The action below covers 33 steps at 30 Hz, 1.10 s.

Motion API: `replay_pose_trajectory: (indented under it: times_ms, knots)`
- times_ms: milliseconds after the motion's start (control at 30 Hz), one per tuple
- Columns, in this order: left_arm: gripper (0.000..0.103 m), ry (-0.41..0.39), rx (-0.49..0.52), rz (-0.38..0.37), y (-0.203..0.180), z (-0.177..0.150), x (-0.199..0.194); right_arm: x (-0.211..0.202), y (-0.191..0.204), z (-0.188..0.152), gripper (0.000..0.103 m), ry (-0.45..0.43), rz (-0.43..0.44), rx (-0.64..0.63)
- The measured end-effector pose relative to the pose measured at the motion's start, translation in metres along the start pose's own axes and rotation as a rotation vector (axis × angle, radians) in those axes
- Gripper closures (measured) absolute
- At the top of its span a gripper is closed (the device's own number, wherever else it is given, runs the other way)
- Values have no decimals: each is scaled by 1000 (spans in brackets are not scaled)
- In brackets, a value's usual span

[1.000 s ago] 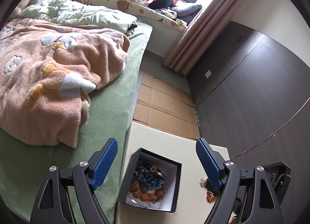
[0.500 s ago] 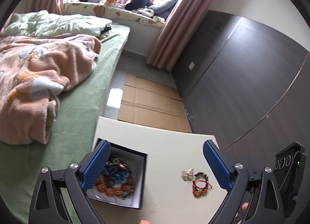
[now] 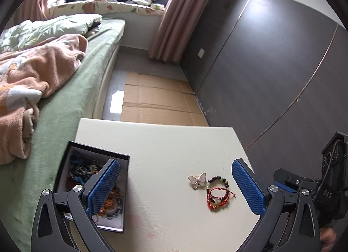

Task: Organize jewelry
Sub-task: 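Reach the left tool to the pink butterfly brooch and grasp it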

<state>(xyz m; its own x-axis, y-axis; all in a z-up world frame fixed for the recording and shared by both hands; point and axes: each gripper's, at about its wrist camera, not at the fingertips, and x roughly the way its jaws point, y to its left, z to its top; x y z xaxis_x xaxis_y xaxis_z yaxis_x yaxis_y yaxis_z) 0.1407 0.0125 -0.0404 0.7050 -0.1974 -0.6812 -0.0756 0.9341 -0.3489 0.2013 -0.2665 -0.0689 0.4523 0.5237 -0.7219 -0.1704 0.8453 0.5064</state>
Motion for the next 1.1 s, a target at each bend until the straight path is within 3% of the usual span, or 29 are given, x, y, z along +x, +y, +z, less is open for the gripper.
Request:
replay_pose_trajectory:
  times_ms: [233, 333, 467, 767, 1100]
  knots:
    - [1, 63, 106, 3, -29, -1, 39, 2, -27, -1, 2, 30, -29, 78]
    - [8, 106, 133, 2, -39, -7, 58, 5, -34, -2, 3, 39, -36, 96]
    - [19, 165, 142, 1, -46, -12, 81, 7, -41, 1, 17, 45, -44, 115]
    - [34, 260, 107, 50, -49, -24, 124, 12, -60, 6, 18, 46, -27, 200]
    - [34, 272, 98, 156, -59, -32, 146, 15, -71, 10, 18, 46, -19, 254]
